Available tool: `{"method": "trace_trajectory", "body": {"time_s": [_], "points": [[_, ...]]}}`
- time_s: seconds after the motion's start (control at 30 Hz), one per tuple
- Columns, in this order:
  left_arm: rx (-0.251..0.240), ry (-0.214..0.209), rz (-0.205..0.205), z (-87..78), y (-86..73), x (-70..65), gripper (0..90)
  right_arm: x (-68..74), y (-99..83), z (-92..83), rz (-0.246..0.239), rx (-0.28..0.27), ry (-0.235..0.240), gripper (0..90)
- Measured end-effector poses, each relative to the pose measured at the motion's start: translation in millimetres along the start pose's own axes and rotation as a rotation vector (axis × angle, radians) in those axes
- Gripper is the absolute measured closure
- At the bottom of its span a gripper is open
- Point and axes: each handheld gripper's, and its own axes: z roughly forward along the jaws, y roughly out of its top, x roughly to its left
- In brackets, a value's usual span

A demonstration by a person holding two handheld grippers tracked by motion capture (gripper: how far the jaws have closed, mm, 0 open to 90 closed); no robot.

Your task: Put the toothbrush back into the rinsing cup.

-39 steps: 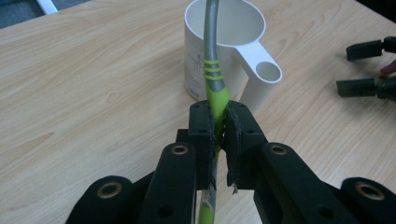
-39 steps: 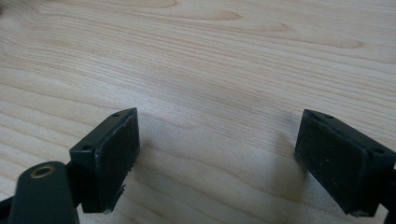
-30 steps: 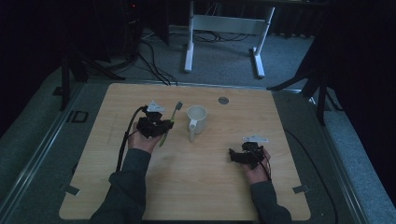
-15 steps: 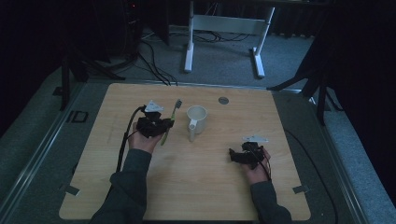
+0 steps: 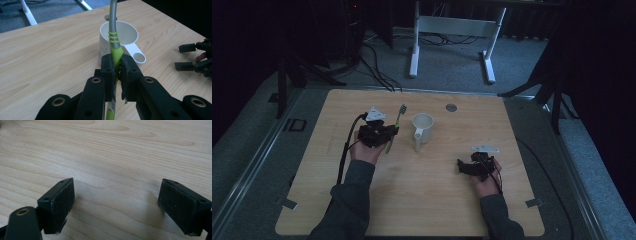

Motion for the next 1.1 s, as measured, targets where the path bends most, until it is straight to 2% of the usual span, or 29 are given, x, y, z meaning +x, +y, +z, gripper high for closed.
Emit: {"method": "trace_trajectory", "body": {"time_s": [0.23,1.1], "points": [[-0.027,0.013,-0.005,-1.8,2.5,-0.6,81.7,0.1,0.0,0.1,0.000,-0.001,0.000,13.5],[-0.092,0.003,0.010,-0.9,13.7,-10.1,81.6,0.0,0.0,0.0,-0.001,-0.001,0.000,13.5]]}}
